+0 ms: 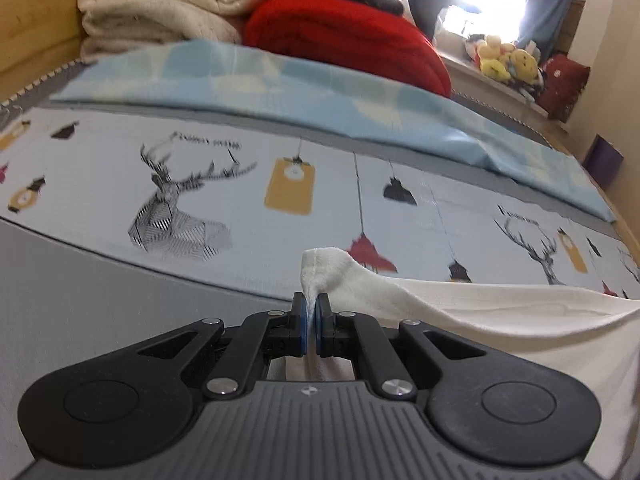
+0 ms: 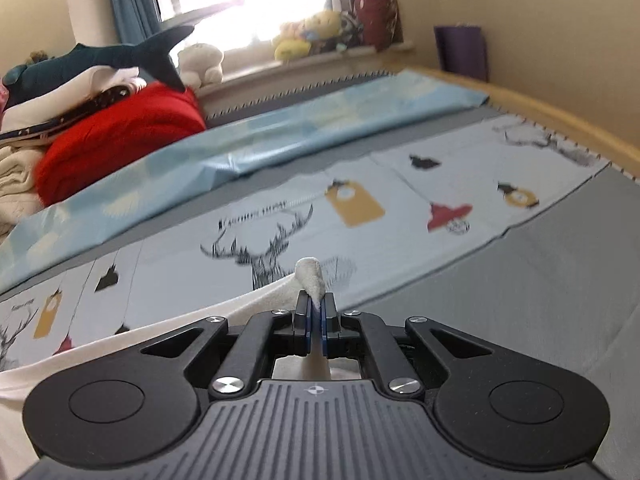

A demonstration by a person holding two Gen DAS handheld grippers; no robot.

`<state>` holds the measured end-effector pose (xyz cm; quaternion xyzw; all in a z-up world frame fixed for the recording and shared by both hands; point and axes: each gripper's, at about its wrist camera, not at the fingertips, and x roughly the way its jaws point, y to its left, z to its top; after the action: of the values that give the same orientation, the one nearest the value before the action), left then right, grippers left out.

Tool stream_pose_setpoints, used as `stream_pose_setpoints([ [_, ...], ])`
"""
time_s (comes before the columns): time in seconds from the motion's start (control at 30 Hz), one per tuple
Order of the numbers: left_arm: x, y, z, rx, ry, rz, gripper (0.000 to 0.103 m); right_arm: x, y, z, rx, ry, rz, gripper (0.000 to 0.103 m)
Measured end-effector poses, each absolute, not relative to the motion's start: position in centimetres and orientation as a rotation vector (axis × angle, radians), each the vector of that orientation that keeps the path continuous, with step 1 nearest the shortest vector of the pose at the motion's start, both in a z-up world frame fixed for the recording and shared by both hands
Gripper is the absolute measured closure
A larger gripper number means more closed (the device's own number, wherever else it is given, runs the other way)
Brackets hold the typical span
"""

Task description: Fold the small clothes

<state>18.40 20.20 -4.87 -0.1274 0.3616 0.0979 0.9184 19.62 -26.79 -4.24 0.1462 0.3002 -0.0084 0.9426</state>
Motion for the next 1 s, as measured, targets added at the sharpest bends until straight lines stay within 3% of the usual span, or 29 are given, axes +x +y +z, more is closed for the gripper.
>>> stream_pose_setpoints([
  [0.1, 19.2, 20.3, -4.9, -0.265, 0.739, 0.218, 0.098, 20.3, -26.0, -4.2, 0.288, 0.588, -0.026, 0.099],
  [0.17, 20.1, 20.9, -5.6, -0.315, 0.807, 0.238, 0.087, 21.1, -25.6, -4.6, 0.283, 0.604, -0.032, 0.098],
  [0.27, 20.6, 22.5, -8.2, -0.495, 0.981, 0.205, 0.078, 22.6, -25.2, -6.5, 0.274, 0.742, -0.077, 0.073],
  [0.43, 19.4, 22.3, -9.5, -0.479, 1.142, 0.133, 0.075, 22.6, -25.9, -8.1, 0.308, 0.924, -0.030, 0.073],
  [0.87, 10.6, 19.9, -10.2, -0.388, 1.350, -0.089, 0.075, 13.6, -28.3, -8.0, 0.245, 1.150, 0.130, 0.072],
  [1.0, 9.0, 19.4, -9.5, -0.332, 1.335, -0.092, 0.091, 11.6, -28.9, -8.2, 0.240, 1.200, 0.169, 0.074],
])
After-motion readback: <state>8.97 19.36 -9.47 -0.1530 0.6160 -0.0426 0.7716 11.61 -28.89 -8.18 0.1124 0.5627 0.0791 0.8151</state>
